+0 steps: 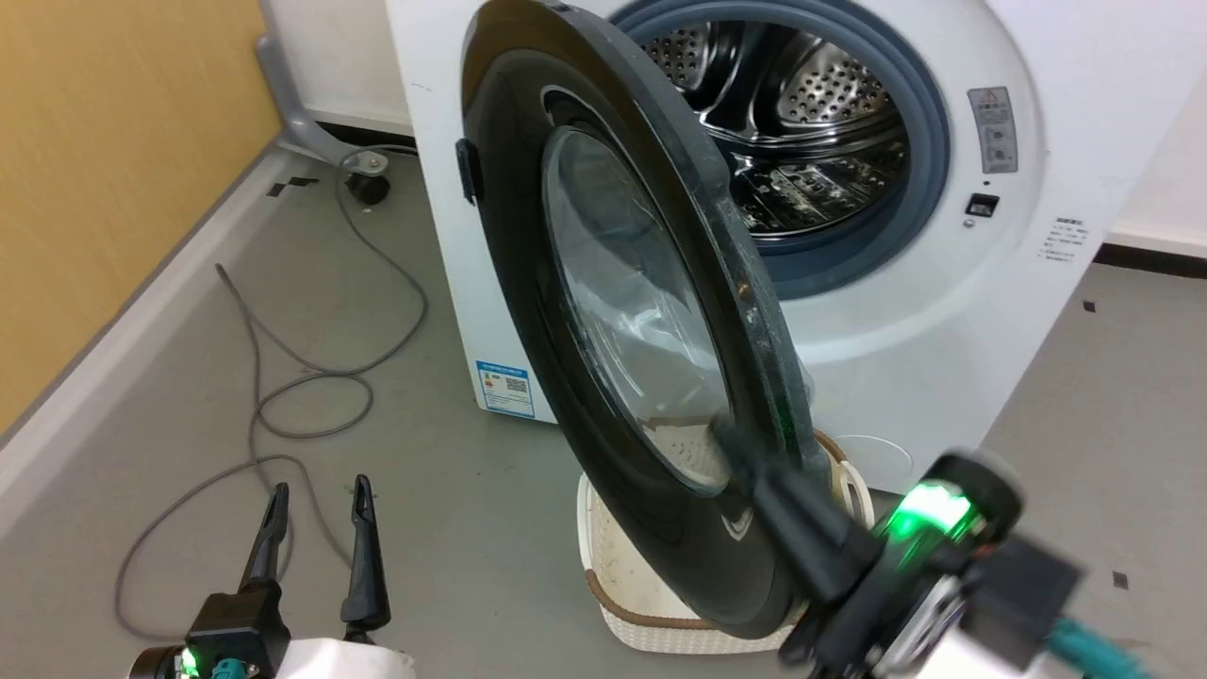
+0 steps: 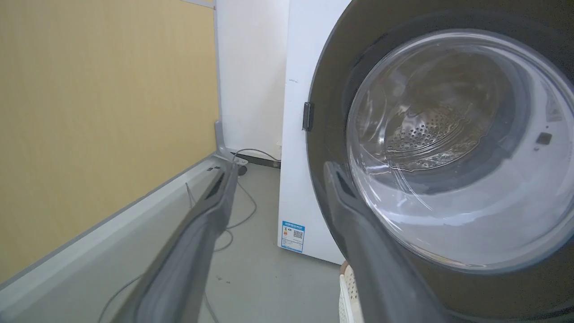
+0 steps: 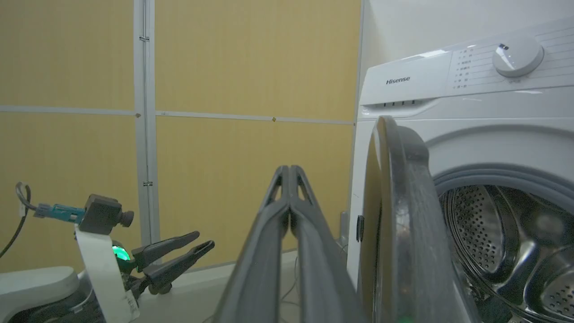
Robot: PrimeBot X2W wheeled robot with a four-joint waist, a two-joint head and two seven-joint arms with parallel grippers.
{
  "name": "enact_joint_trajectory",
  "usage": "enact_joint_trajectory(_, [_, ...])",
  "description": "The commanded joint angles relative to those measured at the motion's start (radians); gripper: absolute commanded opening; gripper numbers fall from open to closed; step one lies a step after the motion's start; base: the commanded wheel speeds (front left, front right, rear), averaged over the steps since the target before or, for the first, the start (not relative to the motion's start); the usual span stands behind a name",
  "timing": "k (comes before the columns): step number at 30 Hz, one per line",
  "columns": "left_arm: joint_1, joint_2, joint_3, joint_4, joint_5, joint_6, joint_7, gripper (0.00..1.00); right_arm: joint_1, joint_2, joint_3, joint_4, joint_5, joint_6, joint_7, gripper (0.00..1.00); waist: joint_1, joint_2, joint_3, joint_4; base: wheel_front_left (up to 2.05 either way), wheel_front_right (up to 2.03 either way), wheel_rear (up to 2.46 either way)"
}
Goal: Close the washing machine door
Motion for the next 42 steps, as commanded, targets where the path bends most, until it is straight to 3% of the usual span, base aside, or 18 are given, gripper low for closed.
enact_joint_trajectory(1, [0.010, -0.010, 0.011, 0.007, 0.013, -0.011, -0.004, 1.00, 0.023, -0.024, 0.040, 0.026, 0.010, 0.001, -0.004, 0.00, 0.0000, 0.0000, 0.003, -0.009, 0.00, 0.00, 0.00])
enact_joint_trajectory(8, [0.006, -0.037, 0.032, 0.016, 0.044, -0.036, -0.004, 1.00, 0.058, -0.091, 0.137, 0.156, 0.008, 0.001, -0.004, 0.00, 0.0000, 0.0000, 0.012, -0.036, 0.00, 0.00, 0.00])
enact_joint_trajectory(17, [-0.010, -0.054, 0.028, 0.017, 0.085, -0.041, -0.004, 1.00, 0.066, -0.086, 0.074, 0.301, 0.043, 0.001, -0.004, 0.00, 0.0000, 0.0000, 0.057, -0.065, 0.00, 0.00, 0.00])
enact_joint_trajectory(31, [-0.088, -0.065, -0.036, 0.012, 0.093, -0.023, -0.004, 1.00, -0.076, -0.023, -0.187, 0.472, 0.029, 0.001, -0.004, 0.00, 0.0000, 0.0000, 0.188, -0.060, 0.00, 0.00, 0.00])
enact_joint_trajectory(42, [-0.172, -0.066, -0.101, -0.007, 0.063, 0.022, -0.004, 1.00, -0.328, -0.010, -0.361, 0.667, 0.008, 0.001, -0.004, 0.00, 0.0000, 0.0000, 0.330, -0.045, 0.00, 0.00, 0.00])
